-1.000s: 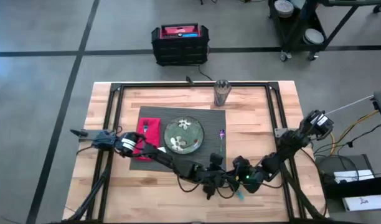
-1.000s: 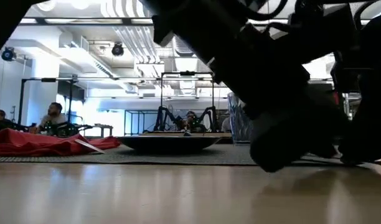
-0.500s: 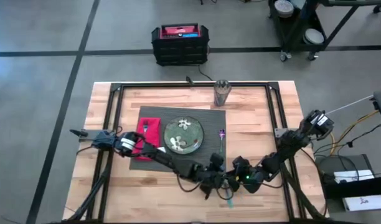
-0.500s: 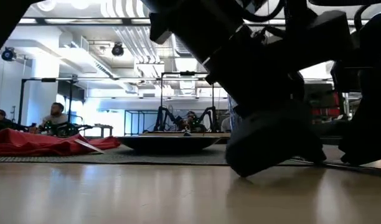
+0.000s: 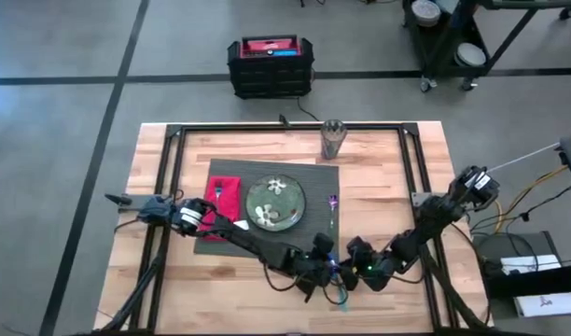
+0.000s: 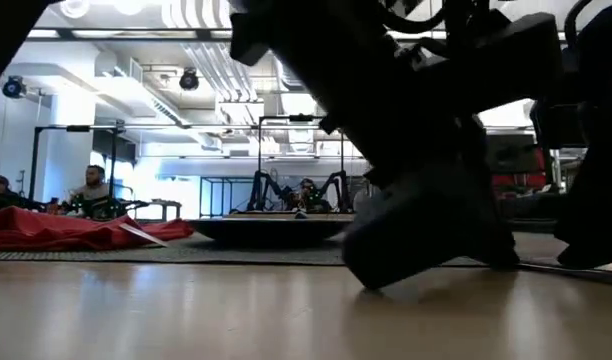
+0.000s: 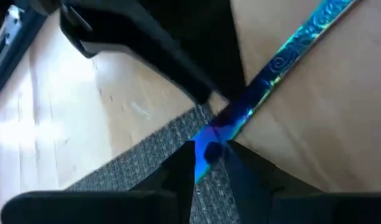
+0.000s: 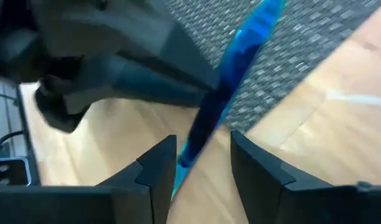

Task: Set table place
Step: Put the blue table knife on the gray table mat to the left of the blue spoon

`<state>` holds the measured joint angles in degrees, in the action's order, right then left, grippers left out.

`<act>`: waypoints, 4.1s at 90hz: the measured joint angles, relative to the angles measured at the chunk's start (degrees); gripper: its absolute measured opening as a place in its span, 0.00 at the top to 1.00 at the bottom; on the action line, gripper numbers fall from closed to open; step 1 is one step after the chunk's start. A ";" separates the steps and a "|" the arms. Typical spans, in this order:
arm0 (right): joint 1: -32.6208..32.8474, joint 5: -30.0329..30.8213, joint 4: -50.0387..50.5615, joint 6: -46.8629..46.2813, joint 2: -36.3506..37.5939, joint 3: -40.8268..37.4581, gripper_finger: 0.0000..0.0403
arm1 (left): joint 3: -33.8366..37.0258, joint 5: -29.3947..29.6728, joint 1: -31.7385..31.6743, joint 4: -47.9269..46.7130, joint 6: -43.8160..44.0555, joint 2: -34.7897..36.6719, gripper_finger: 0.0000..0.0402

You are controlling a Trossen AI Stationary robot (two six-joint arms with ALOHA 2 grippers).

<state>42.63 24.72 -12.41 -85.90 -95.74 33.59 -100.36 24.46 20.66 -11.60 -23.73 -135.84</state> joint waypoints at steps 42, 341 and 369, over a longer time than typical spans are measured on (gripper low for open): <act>0.37 -2.86 -0.30 -2.65 -0.07 1.17 0.70 | 0.24 -8.04 1.10 7.60 2.15 -0.92 0.81; -1.66 2.08 4.18 -0.71 1.66 0.95 0.66 | 13.11 -4.71 2.83 18.68 40.77 3.36 0.81; -1.25 1.54 -3.14 -1.06 -3.89 2.04 0.64 | 13.20 -4.91 2.81 18.52 40.98 3.13 0.81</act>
<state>41.39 26.26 -15.55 -86.96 -99.63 35.63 -87.16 19.55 23.46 6.92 17.26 -132.70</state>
